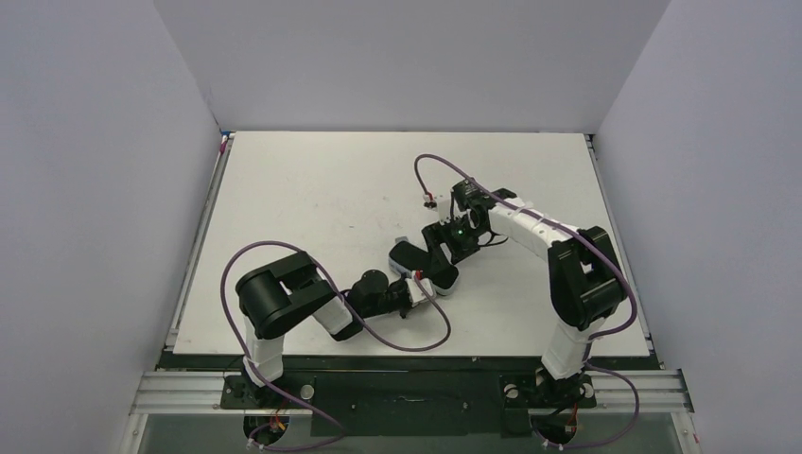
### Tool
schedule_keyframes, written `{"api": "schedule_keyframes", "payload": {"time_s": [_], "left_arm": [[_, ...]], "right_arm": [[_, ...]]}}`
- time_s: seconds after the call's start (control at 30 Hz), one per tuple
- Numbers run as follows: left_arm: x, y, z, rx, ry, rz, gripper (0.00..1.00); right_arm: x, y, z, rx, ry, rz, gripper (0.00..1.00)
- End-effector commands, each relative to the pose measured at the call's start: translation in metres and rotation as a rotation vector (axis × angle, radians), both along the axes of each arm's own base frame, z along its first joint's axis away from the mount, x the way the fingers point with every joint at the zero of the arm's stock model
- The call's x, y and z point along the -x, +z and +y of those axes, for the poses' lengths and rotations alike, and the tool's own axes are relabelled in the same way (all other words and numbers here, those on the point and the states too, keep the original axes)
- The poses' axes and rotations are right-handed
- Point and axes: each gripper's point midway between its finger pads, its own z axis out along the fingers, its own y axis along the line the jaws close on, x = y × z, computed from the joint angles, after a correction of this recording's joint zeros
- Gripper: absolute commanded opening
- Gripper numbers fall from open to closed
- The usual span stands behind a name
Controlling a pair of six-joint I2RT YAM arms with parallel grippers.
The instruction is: Open the umbrella
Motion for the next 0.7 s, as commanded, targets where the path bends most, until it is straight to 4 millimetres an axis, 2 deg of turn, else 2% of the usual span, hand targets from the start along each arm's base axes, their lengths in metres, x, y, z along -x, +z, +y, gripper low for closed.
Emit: {"api": "schedule_keyframes", "payload": {"time_s": [0.0, 0.03, 0.07, 0.13, 0.27, 0.43, 0.47, 0.67], "left_arm": [[0.035, 0.0, -0.009, -0.003, -0.206, 0.007, 0.0], [0.034, 0.001, -0.01, -0.004, -0.212, -0.001, 0.0], [0.033, 0.0, -0.009, -0.008, -0.212, -0.002, 0.0], [0.032, 0.0, -0.009, -0.014, -0.219, -0.011, 0.0], [0.027, 0.001, -0.009, -0.015, -0.214, -0.008, 0.0], [0.027, 0.004, -0.005, -0.023, -0.231, -0.029, 0.0], [0.028, 0.004, -0.004, -0.025, -0.235, -0.033, 0.0], [0.03, 0.001, 0.003, -0.047, -0.238, -0.03, 0.0]], "right_arm": [[-0.045, 0.057, 0.046, -0.218, -0.009, -0.135, 0.71], [-0.053, 0.065, 0.049, -0.22, -0.018, -0.151, 0.71], [-0.055, 0.06, 0.048, -0.198, -0.038, -0.135, 0.71], [-0.07, 0.066, 0.053, -0.17, -0.054, -0.172, 0.72], [-0.071, 0.058, 0.063, -0.101, 0.051, -0.216, 0.73], [-0.049, 0.045, 0.07, -0.084, 0.274, -0.176, 0.75], [-0.05, 0.042, 0.071, -0.083, 0.317, -0.178, 0.75], [-0.019, 0.03, 0.081, -0.128, 0.438, -0.013, 0.76]]}}
